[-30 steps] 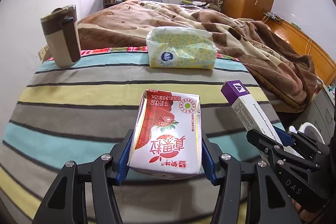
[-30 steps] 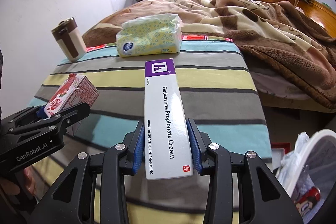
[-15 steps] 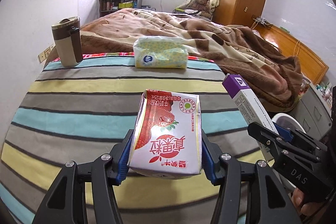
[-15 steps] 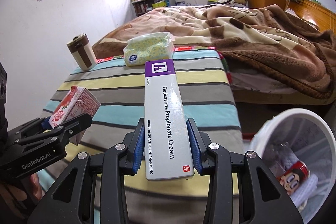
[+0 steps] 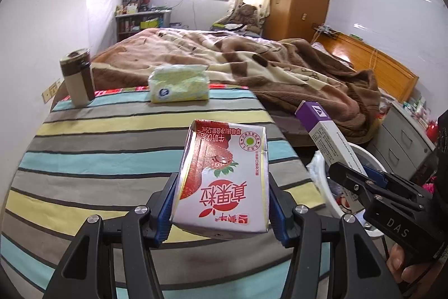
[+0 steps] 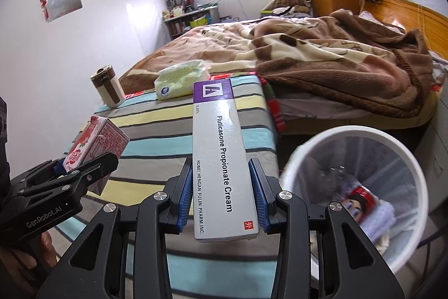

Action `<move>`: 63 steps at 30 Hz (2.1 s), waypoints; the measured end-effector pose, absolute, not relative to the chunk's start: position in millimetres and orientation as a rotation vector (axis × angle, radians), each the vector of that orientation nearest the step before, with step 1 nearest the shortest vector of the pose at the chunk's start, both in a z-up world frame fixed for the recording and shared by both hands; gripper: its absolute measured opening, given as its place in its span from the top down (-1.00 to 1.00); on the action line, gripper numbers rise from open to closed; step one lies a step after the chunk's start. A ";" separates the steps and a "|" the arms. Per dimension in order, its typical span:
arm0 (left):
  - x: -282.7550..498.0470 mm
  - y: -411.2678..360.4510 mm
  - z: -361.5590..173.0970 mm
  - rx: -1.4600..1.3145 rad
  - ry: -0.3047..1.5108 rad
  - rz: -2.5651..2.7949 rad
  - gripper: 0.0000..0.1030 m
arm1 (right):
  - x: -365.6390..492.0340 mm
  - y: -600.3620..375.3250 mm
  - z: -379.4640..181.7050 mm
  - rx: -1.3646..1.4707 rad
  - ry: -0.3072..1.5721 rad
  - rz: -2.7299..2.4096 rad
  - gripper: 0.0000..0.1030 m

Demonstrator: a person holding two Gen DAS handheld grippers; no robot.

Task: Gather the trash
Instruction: 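Carry the juice box and cream box over the white bin and open both tools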

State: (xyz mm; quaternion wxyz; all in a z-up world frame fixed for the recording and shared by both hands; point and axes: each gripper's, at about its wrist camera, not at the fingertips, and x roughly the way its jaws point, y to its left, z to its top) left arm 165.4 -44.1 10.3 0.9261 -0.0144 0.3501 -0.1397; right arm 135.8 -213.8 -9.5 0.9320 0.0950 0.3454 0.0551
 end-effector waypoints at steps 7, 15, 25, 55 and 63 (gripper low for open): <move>149.0 -78.4 16.1 -0.011 0.705 -0.359 -0.11 | 109.0 -244.1 -4.3 0.223 0.675 0.054 0.24; 138.5 -130.6 17.2 0.022 0.706 -0.457 -0.11 | 91.2 -280.2 -5.5 0.261 0.665 -0.042 0.23; 139.0 -194.1 4.8 0.056 0.745 -0.577 -0.12 | 81.8 -321.8 -17.8 0.304 0.688 -0.166 0.23; 148.3 -264.3 -20.1 0.094 0.807 -0.659 -0.34 | 79.9 -363.7 -43.1 0.324 0.771 -0.256 -0.28; 138.4 -251.6 -13.1 0.086 0.781 -0.633 -0.48 | 73.9 -359.2 -36.3 0.337 0.747 -0.255 -0.28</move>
